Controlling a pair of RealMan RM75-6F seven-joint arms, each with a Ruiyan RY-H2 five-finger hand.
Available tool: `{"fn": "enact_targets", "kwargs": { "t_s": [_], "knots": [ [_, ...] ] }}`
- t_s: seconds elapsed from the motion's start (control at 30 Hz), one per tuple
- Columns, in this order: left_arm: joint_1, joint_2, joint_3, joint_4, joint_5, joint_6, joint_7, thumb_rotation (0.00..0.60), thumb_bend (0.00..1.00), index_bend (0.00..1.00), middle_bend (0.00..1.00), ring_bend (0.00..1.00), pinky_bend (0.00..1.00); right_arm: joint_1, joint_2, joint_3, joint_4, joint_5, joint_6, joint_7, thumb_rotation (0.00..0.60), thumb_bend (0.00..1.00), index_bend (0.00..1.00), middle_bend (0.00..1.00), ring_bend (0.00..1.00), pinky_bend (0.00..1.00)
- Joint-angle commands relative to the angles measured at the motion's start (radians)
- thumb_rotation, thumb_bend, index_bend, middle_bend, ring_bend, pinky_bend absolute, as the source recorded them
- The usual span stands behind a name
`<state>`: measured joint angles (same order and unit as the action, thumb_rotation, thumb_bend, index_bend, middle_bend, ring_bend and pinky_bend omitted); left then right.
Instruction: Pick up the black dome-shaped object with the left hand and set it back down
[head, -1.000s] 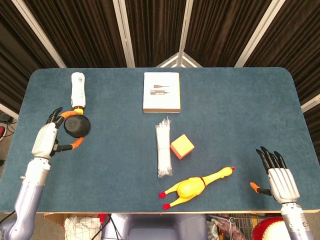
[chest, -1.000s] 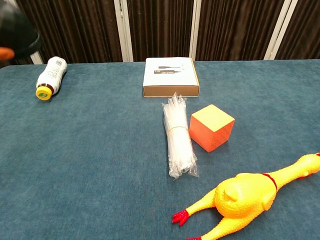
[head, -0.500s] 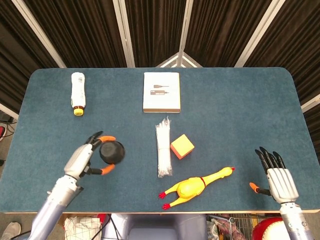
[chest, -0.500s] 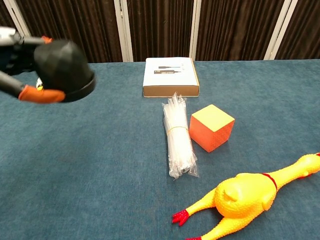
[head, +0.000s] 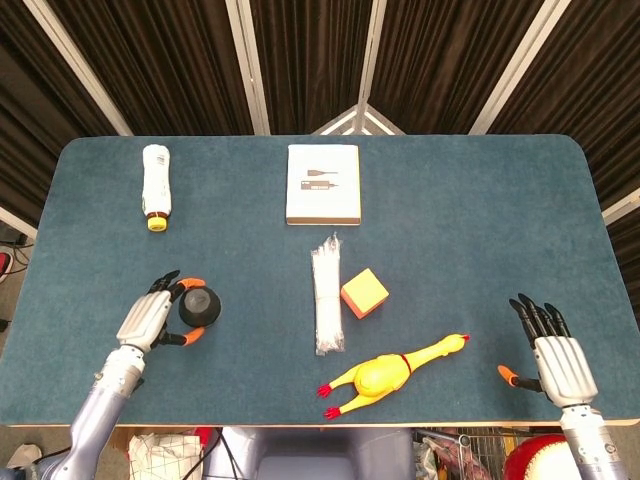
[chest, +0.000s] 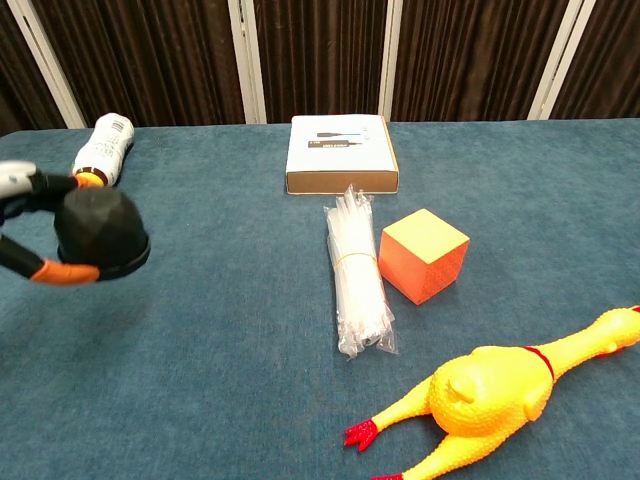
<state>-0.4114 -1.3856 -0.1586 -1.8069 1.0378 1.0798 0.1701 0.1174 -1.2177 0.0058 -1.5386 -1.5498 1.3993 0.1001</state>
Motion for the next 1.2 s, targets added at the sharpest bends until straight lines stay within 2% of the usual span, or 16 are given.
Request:
{"fn": "enact_targets", "kwargs": {
  "t_s": [0.03,0.23,0.3,0.43,0.5,0.6,0.7,0.93,1.2],
  "knots": [
    [-0.017,-0.106,0.031,0.205,-0.039,-0.070,-0.048,0.600,0.64,0.28,0.36,0.00,0.00,0.001,-0.003,-0.002,0.003,0.002,-0.005,-0.004,0.600,0.19,0.02,0.03,0.12,0.00],
    [-0.020,-0.164,0.031,0.290,-0.012,-0.081,-0.100,0.600,0.63,0.27,0.33,0.00,0.00,0.004,-0.010,-0.003,0.010,0.008,-0.015,-0.002,0.600,0.19,0.02,0.03,0.12,0.00],
    [-0.023,-0.180,0.031,0.314,-0.001,-0.081,-0.109,0.600,0.63,0.27,0.29,0.00,0.00,0.006,-0.011,-0.004,0.012,0.009,-0.021,0.001,0.600,0.19,0.02,0.03,0.12,0.00],
    [-0.023,-0.197,0.027,0.341,0.038,-0.088,-0.169,0.600,0.61,0.25,0.16,0.00,0.00,0.011,-0.013,-0.007,0.016,0.009,-0.032,0.009,0.600,0.19,0.02,0.03,0.12,0.00],
    [-0.022,-0.195,0.030,0.346,0.061,-0.091,-0.193,0.600,0.57,0.22,0.06,0.00,0.00,0.011,-0.013,-0.005,0.015,0.011,-0.031,0.007,0.600,0.19,0.02,0.03,0.12,0.00],
    [-0.024,-0.178,0.041,0.345,0.095,-0.099,-0.213,0.600,0.53,0.17,0.00,0.00,0.00,0.009,-0.009,-0.006,0.009,0.009,-0.027,0.008,0.600,0.19,0.02,0.03,0.12,0.00],
    [-0.021,-0.158,0.046,0.332,0.110,-0.103,-0.226,0.600,0.50,0.17,0.00,0.00,0.00,0.011,-0.013,-0.007,0.010,0.009,-0.032,0.016,0.600,0.19,0.02,0.03,0.12,0.00],
    [-0.012,-0.136,0.045,0.304,0.126,-0.079,-0.231,0.600,0.50,0.17,0.00,0.00,0.00,0.012,-0.014,-0.005,0.012,0.015,-0.034,0.013,0.600,0.19,0.02,0.03,0.12,0.00],
    [0.001,-0.127,0.038,0.265,0.129,-0.030,-0.203,0.600,0.50,0.21,0.15,0.00,0.00,0.009,-0.012,-0.009,0.003,0.014,-0.031,0.005,0.600,0.19,0.02,0.03,0.12,0.00]
  ]
}}
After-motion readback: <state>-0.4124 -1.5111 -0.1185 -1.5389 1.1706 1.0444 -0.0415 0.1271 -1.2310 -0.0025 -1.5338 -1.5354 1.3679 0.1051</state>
